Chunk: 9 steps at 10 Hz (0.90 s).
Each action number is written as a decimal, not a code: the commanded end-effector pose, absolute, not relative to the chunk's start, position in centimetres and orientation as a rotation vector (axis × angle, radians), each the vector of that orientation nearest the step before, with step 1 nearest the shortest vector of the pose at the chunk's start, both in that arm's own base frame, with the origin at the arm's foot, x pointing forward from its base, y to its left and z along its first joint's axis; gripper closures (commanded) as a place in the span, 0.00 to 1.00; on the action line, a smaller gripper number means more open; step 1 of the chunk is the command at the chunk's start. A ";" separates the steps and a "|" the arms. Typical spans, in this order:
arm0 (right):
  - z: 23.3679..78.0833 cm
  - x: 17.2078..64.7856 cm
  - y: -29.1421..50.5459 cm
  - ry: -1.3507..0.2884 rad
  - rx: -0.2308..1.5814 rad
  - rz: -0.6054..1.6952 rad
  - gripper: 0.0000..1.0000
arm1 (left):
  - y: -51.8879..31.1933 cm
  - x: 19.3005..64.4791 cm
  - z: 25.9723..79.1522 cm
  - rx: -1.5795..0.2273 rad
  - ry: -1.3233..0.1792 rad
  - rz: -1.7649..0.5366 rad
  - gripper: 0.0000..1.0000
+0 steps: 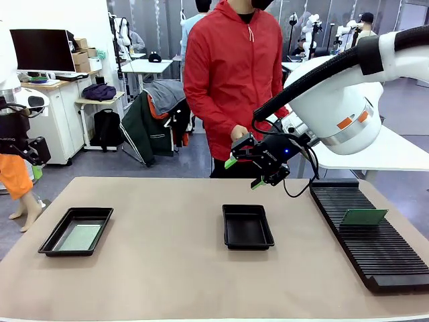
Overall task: Inspect and transfer BCBs to ESD trays.
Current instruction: Pick up the Blank PCB from the PCB Rack and place it in the right ESD tray.
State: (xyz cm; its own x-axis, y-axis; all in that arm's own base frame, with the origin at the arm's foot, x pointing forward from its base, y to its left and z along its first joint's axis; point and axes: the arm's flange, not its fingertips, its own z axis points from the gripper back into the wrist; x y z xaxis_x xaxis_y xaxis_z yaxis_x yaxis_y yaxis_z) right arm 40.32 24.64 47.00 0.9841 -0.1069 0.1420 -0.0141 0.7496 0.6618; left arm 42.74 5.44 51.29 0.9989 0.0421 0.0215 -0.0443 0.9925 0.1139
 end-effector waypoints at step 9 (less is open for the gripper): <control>59.1 33.4 8.8 -0.388 0.536 0.322 0.00 | 5.4 42.6 51.2 0.119 -0.017 0.042 0.00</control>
State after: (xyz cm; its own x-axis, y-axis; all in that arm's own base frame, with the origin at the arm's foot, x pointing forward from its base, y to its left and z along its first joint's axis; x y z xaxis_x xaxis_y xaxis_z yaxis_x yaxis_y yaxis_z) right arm 33.26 10.76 58.33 0.9053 0.1379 0.4018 -0.3340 0.8156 0.4725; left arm 42.76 5.43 51.24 0.9989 0.0417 0.0206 -0.0438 0.9926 0.1137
